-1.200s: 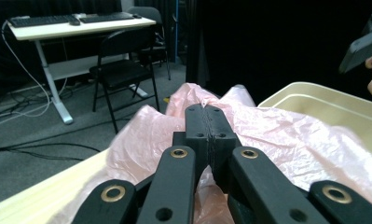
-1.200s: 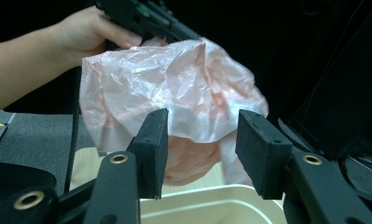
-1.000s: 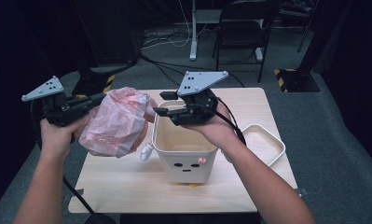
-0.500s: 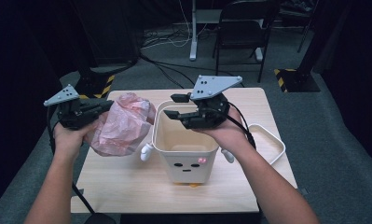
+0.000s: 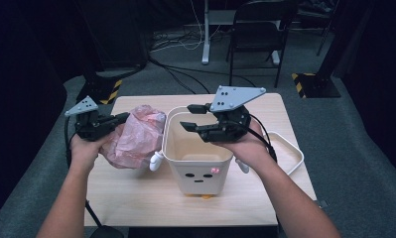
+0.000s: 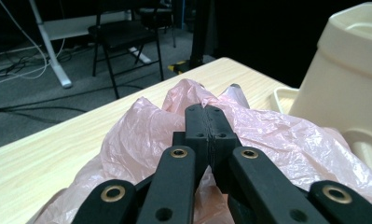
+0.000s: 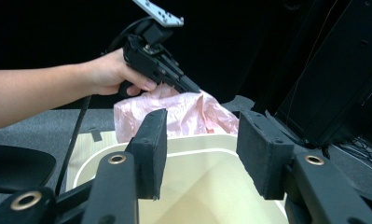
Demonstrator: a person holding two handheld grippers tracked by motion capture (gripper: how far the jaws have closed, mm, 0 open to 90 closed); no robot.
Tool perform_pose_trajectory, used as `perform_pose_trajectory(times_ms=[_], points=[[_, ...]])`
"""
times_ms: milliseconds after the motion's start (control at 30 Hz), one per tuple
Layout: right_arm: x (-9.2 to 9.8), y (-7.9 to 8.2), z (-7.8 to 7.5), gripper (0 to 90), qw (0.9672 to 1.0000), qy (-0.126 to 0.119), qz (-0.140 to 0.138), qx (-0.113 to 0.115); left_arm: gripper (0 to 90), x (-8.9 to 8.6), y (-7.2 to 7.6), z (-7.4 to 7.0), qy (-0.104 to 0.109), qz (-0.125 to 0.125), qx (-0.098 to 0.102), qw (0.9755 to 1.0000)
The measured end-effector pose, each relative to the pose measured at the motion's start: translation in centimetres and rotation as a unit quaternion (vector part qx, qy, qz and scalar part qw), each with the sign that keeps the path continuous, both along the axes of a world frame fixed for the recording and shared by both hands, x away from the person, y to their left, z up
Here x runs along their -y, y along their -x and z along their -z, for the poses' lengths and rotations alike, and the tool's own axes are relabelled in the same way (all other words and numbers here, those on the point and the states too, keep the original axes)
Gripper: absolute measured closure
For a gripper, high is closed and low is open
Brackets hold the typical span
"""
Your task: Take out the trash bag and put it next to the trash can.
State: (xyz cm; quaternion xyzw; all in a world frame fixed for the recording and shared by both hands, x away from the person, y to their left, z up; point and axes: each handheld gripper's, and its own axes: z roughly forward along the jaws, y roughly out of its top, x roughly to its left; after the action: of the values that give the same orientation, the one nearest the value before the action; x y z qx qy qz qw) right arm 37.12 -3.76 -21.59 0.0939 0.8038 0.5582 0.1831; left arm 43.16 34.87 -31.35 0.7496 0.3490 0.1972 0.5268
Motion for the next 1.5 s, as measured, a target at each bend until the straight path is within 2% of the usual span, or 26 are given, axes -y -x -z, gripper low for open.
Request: perform_pose_trajectory(times_ms=[267, 300, 433, 533, 700, 1067, 1200, 1267, 1367, 1500], points=[[0.9, 0.8, 0.0, 50.8, 0.9998, -0.002, 0.011, 0.014, 89.7, 0.2, -0.7, 2.3, -0.016, -0.009, -0.018, 0.9997], [1.0, 0.9, 0.0, 51.0, 0.9998, -0.003, 0.012, 0.015, 89.7, 0.3, -0.9, 2.9, -0.02, -0.012, -0.021, 0.9995], [1.2, 1.2, 0.2, 51.3, 0.9997, -0.004, 0.014, 0.017, 89.7, 0.3, -1.0, 3.7, -0.025, -0.013, -0.021, 0.9994], [1.4, 1.4, 0.3, 51.6, 0.9997, -0.004, 0.016, 0.018, 89.7, 0.4, -1.2, 4.8, -0.03, -0.016, -0.027, 0.9991], [2.0, 1.4, 0.6, 51.9, 0.9997, -0.009, 0.02, 0.014, 89.5, 0.2, -1.3, 6.0, -0.022, -0.016, -0.037, 0.999], [2.9, 1.3, 1.4, 52.6, 0.9995, -0.011, 0.03, 0.004, 89.2, -0.3, -1.2, 7.7, -0.001, -0.024, -0.04, 0.9989], [3.4, 1.4, 1.6, 52.8, 0.9993, -0.015, 0.034, 0.0, 88.6, -0.3, -1.0, 8.2, -0.01, -0.031, -0.038, 0.9988], [3.7, 1.4, 1.7, 52.9, 0.9992, -0.017, 0.037, 0.0, 87.5, -0.5, -0.9, 8.3, -0.003, -0.03, -0.041, 0.9987], [4.1, 1.4, 1.9, 53.2, 0.9989, -0.02, 0.041, -0.002, 86.8, -0.7, -0.6, 8.5, 0.005, -0.036, -0.035, 0.9987], [4.8, 1.4, 2.0, 56.7, 0.9987, -0.025, 0.044, -0.006, 86.4, -1.0, -0.5, 9.2, 0.016, -0.043, -0.037, 0.9983]])
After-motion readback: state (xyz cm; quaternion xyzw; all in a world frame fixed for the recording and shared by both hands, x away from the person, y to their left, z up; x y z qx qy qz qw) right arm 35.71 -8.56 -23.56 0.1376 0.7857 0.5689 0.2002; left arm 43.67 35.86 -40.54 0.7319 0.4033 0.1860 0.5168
